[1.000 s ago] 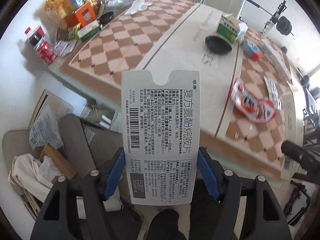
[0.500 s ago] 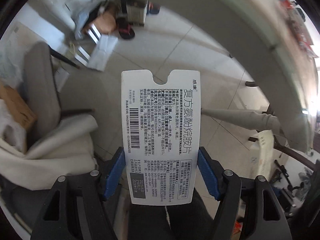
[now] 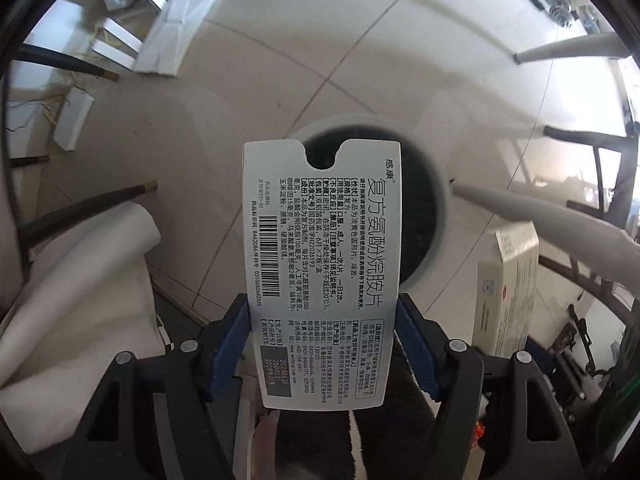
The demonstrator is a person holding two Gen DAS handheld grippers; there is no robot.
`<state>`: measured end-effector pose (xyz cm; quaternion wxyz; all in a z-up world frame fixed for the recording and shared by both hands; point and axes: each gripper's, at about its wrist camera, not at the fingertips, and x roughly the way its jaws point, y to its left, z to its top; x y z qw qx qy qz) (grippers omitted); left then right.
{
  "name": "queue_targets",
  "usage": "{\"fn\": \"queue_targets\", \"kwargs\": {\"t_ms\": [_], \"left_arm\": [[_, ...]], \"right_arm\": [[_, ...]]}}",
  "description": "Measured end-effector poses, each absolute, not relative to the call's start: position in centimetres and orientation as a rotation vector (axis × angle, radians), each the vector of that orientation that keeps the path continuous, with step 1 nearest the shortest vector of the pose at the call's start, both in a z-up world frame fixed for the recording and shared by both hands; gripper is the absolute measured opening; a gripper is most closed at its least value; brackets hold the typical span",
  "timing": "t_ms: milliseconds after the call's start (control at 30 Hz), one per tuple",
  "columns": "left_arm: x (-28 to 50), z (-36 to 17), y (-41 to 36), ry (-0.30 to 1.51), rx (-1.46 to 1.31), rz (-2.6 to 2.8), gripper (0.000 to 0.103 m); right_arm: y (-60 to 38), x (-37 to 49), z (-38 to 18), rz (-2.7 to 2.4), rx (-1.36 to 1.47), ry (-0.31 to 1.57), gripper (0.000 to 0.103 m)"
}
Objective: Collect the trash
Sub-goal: 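Carry both leaflets to the white bin and open both tools over it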
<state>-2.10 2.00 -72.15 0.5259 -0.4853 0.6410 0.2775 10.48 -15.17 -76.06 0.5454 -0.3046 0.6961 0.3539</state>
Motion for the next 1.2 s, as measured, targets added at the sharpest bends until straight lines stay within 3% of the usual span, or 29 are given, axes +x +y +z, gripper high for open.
{"fn": "queue_targets", "kwargs": {"t_ms": [167, 267, 367, 767, 1200], "left_arm": [[-3.5, -74.7, 2.1, 1.560, -1.230, 0.690, 0.070], [-4.0, -74.5, 2.1, 1.535, -1.250, 0.710, 0.098], [-4.5, -73.9, 1.9, 1.526, -1.242, 0.715, 0.098], [-5.7, -68.3, 0.4, 1.504, -0.992, 0.854, 0.098], [-7.1, -57.5, -3.7, 1.516, -0.903, 0.868, 0.098]], "right_arm": [[-14.6, 10.9, -80.3, 0.831, -0.770, 1.697, 0.081], [-14.4, 11.3, -81.5, 0.842, -0.789, 1.708, 0.086], [-14.3, 11.2, -81.9, 0.849, -0.797, 1.710, 0.100], [-14.9, 11.6, -77.9, 0.803, -0.825, 1.624, 0.102], [-16.5, 10.5, -66.8, 0.812, -0.773, 1.557, 0.102]]}}
